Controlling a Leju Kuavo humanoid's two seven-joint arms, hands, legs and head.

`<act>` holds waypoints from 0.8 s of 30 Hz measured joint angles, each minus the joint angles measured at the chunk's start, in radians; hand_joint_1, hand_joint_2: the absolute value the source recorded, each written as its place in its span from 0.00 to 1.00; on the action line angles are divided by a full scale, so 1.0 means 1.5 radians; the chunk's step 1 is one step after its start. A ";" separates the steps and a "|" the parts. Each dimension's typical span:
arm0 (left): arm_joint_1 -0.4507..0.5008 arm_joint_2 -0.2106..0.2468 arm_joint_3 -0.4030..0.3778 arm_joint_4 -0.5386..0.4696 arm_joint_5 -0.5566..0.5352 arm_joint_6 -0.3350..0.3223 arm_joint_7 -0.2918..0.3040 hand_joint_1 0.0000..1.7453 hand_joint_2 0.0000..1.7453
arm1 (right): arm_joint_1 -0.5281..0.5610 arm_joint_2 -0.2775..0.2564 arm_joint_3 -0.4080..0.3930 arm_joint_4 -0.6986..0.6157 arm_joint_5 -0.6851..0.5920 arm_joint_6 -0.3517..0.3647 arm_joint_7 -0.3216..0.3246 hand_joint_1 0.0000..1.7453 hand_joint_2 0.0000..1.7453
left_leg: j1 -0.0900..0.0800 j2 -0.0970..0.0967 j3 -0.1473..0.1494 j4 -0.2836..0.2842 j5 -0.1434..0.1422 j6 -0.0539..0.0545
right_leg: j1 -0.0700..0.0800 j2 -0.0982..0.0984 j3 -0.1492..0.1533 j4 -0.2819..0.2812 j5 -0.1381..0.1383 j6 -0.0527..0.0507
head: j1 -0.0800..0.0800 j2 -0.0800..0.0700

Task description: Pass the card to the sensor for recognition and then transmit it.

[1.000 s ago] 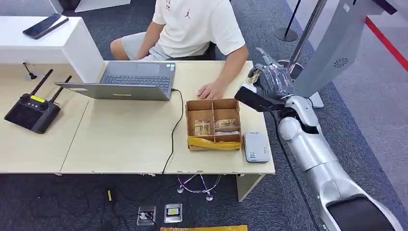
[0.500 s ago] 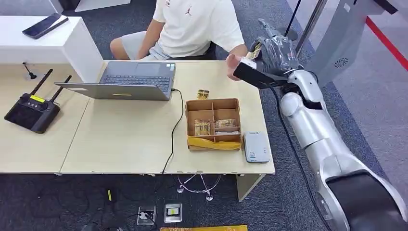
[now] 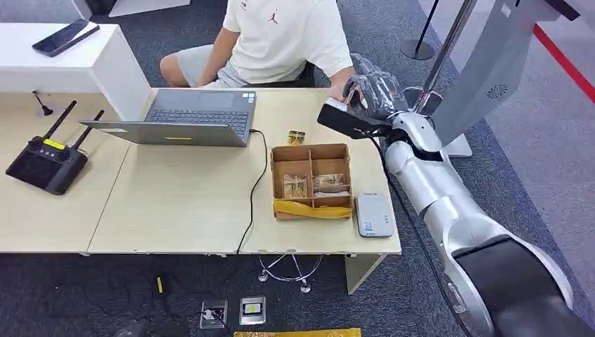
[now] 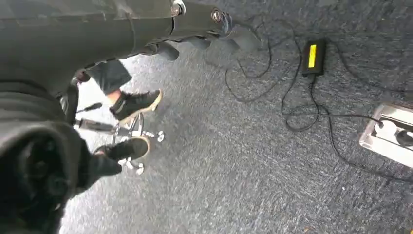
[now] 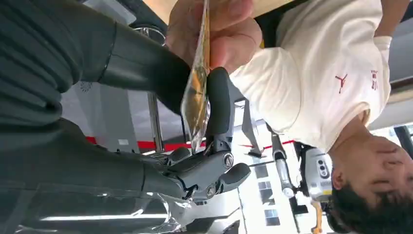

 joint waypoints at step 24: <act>0.015 0.021 -0.050 -0.001 -0.039 0.040 -0.041 0.00 0.00 | 0.002 -0.132 -0.054 0.021 -0.107 -0.297 -0.030 0.00 1.00 | -0.001 -0.001 0.000 0.002 0.000 0.000 | -0.001 -0.001 0.000 -0.001 0.000 0.000 | 0.000 0.000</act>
